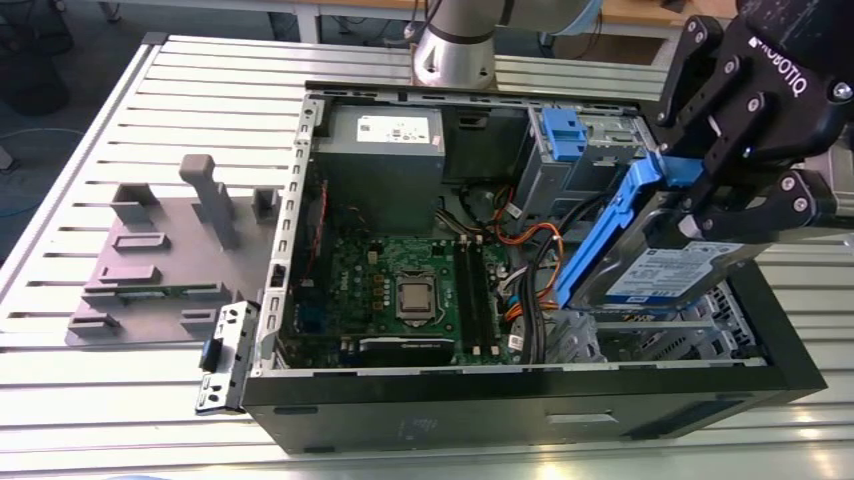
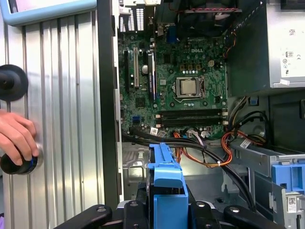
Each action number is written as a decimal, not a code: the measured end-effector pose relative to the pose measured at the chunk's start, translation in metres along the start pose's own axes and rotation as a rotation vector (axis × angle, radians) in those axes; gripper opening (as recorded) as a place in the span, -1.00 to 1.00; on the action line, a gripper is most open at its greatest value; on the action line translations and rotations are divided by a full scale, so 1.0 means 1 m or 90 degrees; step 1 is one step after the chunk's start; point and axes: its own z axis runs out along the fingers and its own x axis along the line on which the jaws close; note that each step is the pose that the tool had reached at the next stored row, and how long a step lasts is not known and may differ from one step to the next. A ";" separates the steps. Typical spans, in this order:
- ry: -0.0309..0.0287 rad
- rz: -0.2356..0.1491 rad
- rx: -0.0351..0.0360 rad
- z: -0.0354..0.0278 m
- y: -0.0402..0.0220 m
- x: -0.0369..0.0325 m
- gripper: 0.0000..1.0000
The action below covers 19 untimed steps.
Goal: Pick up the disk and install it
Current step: 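Pick up the disk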
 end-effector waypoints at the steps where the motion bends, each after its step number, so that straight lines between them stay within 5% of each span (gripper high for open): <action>1: 0.0000 0.000 0.0000 0.0001 -0.0004 0.0000 -0.27; 19: 0.0000 0.000 0.0000 0.0015 -0.0099 -0.0005 -0.27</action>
